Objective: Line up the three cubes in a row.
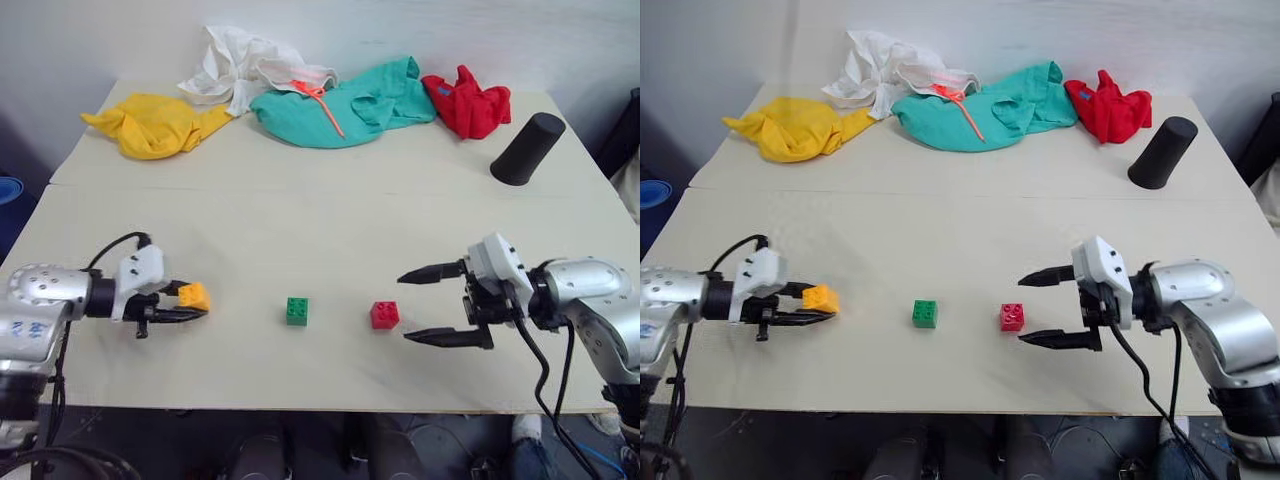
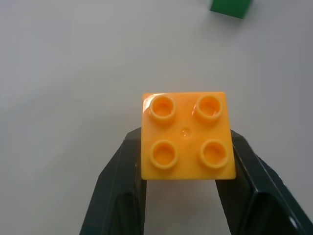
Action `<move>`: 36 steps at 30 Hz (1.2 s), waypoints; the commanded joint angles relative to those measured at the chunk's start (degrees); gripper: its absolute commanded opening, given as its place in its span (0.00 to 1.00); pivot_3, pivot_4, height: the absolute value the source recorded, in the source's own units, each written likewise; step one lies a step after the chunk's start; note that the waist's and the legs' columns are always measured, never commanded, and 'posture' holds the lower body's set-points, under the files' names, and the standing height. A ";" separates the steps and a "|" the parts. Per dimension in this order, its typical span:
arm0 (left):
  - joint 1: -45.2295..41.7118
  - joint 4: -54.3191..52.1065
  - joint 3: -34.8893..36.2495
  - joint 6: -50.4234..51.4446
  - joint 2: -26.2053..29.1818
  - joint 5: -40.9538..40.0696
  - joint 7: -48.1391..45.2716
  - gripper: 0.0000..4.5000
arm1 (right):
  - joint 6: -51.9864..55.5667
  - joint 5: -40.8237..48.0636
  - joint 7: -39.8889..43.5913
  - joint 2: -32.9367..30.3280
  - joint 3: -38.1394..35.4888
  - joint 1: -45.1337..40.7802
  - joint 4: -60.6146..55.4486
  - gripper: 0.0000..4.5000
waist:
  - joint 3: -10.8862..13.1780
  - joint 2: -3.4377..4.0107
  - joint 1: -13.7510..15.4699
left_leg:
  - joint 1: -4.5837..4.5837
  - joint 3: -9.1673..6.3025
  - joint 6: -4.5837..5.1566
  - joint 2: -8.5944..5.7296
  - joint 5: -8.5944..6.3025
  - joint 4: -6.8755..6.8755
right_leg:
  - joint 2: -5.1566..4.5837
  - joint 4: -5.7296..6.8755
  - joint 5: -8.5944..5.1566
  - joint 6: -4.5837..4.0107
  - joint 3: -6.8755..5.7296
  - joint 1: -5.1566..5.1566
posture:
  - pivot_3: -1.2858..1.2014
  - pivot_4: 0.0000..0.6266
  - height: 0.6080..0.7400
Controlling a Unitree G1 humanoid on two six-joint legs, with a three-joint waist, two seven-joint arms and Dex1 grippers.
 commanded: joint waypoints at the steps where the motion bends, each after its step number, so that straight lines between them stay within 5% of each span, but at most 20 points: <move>1: -6.47 6.83 -4.71 -7.55 -0.79 3.16 -5.67 0.34 | 0.77 2.27 -1.20 -1.91 -5.25 2.97 -4.06 1.00 | 0.00 0.00 0.00 | 0.00 0.01 -0.01 0.02 0.00 0.01 | 0.03 0.00 0.00 0.00 -0.02 0.00 | 0.52 0.24 1.00; 6: -15.76 15.76 -9.85 -12.73 -5.94 6.08 -8.28 0.34 | 2.89 4.49 -3.27 -3.01 -9.06 8.06 -8.19 1.00 | 0.00 -0.01 0.28 | 0.00 0.01 0.01 -0.01 0.00 0.06 | 0.14 0.04 0.01 0.02 -0.03 0.00 | 0.52 0.24 1.00; 13: -16.88 19.38 -11.32 -15.56 -7.65 7.32 -8.01 0.34 | 4.01 5.62 -5.14 -3.30 -10.25 9.68 -10.00 1.00 | 0.00 -0.01 -0.06 | 0.03 0.02 0.02 0.01 0.00 0.08 | 0.09 0.05 0.03 0.05 0.02 0.00 | 0.52 0.24 1.00; 22: -12.05 14.24 -8.51 -10.87 -4.62 3.18 -8.39 0.96 | 2.28 4.04 -3.88 -3.14 -7.28 6.55 -6.31 1.00 | -0.01 -0.01 -0.12 | 0.04 -0.01 0.02 0.04 0.00 0.12 | 0.05 0.07 0.02 0.04 0.23 0.02 | 0.52 0.24 1.00; 24: -10.81 11.98 -7.78 -8.73 -3.83 1.97 -8.40 0.98 | 2.13 3.84 -3.60 -3.08 -6.69 5.86 -5.76 1.00 | 0.00 -0.01 -0.16 | 0.03 -0.01 0.02 0.06 0.00 0.12 | 0.03 0.07 0.02 0.04 0.30 0.02 | 0.52 0.24 1.00; 31: -4.26 2.26 1.29 2.94 4.58 -5.01 -7.97 0.98 | -0.49 1.83 0.64 -5.76 -7.33 6.15 -0.97 1.00 | 0.00 -0.02 -0.22 | -0.05 -0.05 0.03 0.07 0.00 0.12 | 0.01 0.02 0.02 0.04 0.28 0.00 | 0.52 0.24 1.00; 36: 8.44 -13.86 16.75 15.57 12.20 -13.45 -6.92 0.98 | -4.69 -0.91 5.78 -9.06 -7.92 6.50 7.84 1.00 | 0.00 -0.01 -0.22 | -0.02 -0.06 0.05 0.07 -0.01 0.11 | -0.11 -0.02 0.02 0.04 0.31 0.02 | 0.52 0.24 1.00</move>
